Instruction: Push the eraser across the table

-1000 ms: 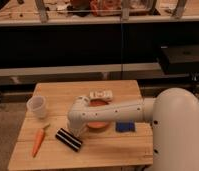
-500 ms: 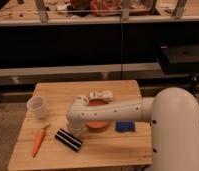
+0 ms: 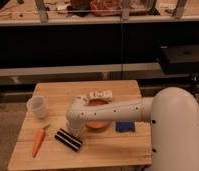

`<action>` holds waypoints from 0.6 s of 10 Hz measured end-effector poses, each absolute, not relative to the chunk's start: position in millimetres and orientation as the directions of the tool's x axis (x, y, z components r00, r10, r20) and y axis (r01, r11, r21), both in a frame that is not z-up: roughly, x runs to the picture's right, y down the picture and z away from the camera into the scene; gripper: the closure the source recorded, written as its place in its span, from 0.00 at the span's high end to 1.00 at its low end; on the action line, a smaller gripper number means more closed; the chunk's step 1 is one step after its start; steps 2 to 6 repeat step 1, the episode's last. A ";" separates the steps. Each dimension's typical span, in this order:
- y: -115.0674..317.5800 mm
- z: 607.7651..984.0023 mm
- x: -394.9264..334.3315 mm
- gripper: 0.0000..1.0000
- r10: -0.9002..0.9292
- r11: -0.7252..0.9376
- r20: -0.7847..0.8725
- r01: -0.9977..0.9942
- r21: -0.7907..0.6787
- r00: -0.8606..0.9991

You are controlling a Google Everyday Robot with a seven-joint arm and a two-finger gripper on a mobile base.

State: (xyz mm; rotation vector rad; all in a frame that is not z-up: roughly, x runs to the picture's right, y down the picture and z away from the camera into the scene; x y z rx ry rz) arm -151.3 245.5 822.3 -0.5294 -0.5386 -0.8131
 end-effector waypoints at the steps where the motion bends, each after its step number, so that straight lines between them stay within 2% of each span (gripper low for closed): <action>1: 245.4 822.5 -151.6 0.00 -0.528 0.575 0.629 0.785 -0.229 0.571; 6: 245.4 822.5 -151.6 0.00 -0.528 0.575 0.629 0.785 -0.229 0.571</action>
